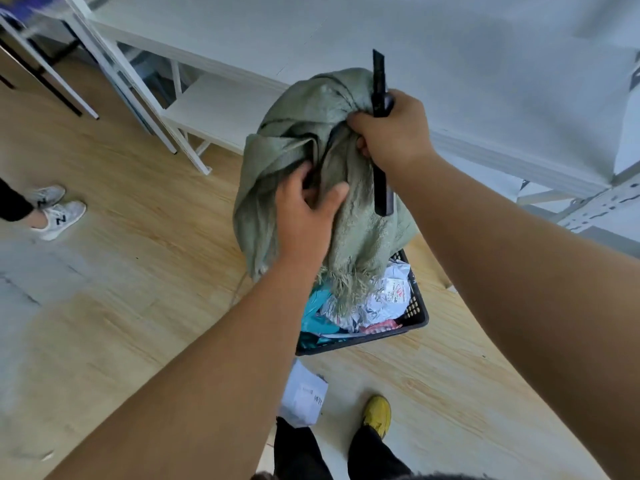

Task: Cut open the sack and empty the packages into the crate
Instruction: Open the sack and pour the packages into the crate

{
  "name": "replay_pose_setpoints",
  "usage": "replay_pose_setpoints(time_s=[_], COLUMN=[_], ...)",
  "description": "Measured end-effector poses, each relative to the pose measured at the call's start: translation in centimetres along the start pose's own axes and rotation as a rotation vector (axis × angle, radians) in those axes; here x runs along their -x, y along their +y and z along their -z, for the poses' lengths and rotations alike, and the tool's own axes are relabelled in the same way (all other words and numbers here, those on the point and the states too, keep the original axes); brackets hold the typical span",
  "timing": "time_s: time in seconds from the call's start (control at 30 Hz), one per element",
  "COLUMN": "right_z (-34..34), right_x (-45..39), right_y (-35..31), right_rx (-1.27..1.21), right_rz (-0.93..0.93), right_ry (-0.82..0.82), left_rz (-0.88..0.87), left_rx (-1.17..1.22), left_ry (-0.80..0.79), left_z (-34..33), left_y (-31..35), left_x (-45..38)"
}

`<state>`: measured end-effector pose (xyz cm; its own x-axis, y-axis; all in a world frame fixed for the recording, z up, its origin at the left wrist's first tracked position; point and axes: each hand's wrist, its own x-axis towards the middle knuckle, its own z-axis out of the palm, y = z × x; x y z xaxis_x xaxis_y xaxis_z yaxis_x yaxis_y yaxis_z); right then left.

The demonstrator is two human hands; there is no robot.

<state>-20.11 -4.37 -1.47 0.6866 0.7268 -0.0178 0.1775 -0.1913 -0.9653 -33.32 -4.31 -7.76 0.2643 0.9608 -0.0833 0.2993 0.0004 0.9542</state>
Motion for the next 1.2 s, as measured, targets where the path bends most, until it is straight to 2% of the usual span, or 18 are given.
replay_pose_setpoints(time_s=[0.1, 0.17, 0.3, 0.37, 0.43, 0.5, 0.63, 0.73, 0.83, 1.0, 1.1, 1.2], right_z=[-0.2, -0.7, -1.1, -0.6, 0.4, 1.4, 0.7, -1.0, -1.6, -1.3, -1.6, -2.0], right_x=[0.1, 0.6, 1.8, 1.7, 1.6, 2.2, 5.4, 5.3, 4.0, 3.0, 2.9, 2.8], right_y=[-0.2, -0.5, -1.1, -0.7, 0.3, 2.0, 5.7, 6.0, 4.3, 2.2, 0.5, 1.0], right_rx=[0.000, -0.005, -0.031, 0.025, 0.096, 0.146, 0.282, 0.318, 0.222, 0.266, 0.139, 0.149], right_rz=[-0.022, -0.017, -0.018, 0.017, 0.047, -0.010, -0.219, -0.129, 0.008, 0.099, 0.189, 0.110], right_ry=[-0.053, -0.124, -0.311, -0.297, -0.202, -0.192, -0.411, -0.243, -0.049, -0.066, 0.010, -0.027], left_rz=[-0.035, -0.011, 0.047, 0.076, 0.131, 0.193, 0.263, 0.191, 0.073, 0.017, -0.072, -0.008], left_rx=[-0.214, -0.184, -0.110, -0.090, -0.018, 0.038, 0.107, 0.142, 0.262, 0.264, 0.372, 0.348], left_ry=[0.012, 0.008, 0.121, 0.161, 0.200, 0.225, 0.190, 0.193, 0.201, 0.160, 0.203, 0.157], left_z=[-1.0, -1.8, -1.9, -1.2, -0.3, 0.6, 1.1, 1.1, 1.7, 2.6, 3.2, 3.2], left_y=[-1.9, -2.1, -1.1, -1.1, -1.1, -1.0, 0.1, 1.8, 3.8, 5.2, 6.8, 6.5], left_x=[1.5, 1.4, 0.6, 0.3, 0.0, -0.5, -1.1, -1.3, -1.8, -2.2, -2.6, -2.4])
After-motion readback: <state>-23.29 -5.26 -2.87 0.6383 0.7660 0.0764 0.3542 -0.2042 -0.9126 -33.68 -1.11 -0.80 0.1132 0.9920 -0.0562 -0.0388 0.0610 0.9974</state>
